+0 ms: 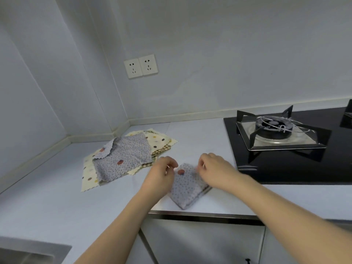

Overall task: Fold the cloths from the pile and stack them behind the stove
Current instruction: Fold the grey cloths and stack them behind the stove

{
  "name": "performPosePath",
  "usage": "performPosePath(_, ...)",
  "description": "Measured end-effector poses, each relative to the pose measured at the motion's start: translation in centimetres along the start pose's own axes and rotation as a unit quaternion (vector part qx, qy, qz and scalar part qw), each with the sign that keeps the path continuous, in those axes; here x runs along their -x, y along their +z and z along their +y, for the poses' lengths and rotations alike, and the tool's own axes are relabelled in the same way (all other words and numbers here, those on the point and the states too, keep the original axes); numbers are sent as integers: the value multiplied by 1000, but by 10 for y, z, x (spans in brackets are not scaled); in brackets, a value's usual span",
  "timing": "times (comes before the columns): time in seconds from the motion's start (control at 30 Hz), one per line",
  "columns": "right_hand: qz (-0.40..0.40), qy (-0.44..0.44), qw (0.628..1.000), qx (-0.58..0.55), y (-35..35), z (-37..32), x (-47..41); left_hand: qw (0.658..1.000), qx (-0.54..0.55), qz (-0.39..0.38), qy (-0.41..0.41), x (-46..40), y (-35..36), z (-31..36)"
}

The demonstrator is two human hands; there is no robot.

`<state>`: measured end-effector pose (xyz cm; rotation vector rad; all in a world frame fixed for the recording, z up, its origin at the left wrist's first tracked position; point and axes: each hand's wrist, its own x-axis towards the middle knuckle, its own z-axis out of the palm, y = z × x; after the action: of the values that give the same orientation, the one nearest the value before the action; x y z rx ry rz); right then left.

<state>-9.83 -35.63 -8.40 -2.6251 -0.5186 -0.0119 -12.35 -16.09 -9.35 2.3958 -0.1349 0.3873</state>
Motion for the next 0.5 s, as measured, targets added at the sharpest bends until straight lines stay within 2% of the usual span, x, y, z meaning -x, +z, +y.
performPosePath(0.1,-11,26,992,126,36,-8,12,986,-147,-67,34,3,24,-23)
performPosePath(0.17,-1,27,987,159,51,-3,18,973,-214,-73,50,9,30,-34)
performPosePath(0.37,71,25,987,142,56,5,19,969,-243,-46,-15,4,30,-31)
performPosePath(0.43,119,63,982,135,56,3,22,972,-210,-83,-64,0,23,-24)
performPosePath(0.5,158,118,971,135,53,1,25,965,-168,-156,-131,-11,13,-14)
